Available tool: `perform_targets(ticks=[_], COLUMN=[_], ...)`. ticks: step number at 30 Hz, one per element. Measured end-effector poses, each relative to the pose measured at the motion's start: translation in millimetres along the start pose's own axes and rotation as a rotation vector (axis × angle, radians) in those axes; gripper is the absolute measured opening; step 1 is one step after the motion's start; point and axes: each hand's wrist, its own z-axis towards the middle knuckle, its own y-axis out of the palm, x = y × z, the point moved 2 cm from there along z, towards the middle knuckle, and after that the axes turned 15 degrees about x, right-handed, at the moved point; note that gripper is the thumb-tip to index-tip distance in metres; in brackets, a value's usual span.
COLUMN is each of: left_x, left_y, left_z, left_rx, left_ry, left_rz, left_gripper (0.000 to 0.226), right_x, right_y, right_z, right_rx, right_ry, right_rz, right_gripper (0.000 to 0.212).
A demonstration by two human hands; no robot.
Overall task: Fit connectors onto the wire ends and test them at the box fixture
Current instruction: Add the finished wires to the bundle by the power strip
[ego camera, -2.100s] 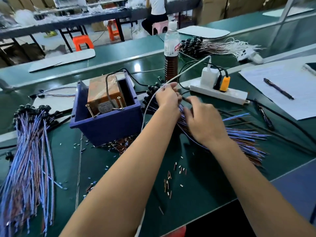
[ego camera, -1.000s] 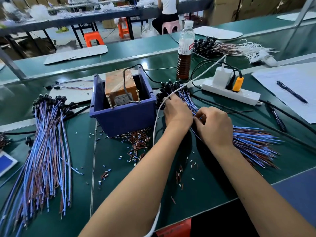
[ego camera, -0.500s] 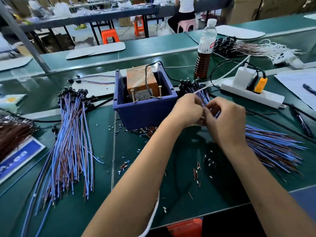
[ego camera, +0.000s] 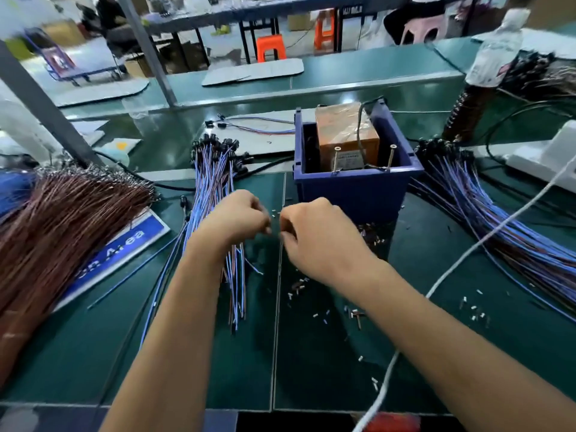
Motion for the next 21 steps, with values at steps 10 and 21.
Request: perform_targets(ticks=[10, 21], left_x=[-26, -22], left_y=[-2, 12], left_z=[71, 100], left_rx=[0.68, 0.581], left_ry=[-0.084, -0.089], left_rz=[0.403, 0.405], left_gripper=[0.035, 0.033], right_x=[-41, -34], right_y=[69, 82], right_z=[65, 61], right_rx=[-0.389, -0.331], right_ry=[-0.008, 0.149], right_rz=[-0.203, -0.124], right_gripper=[0.036, 0.039])
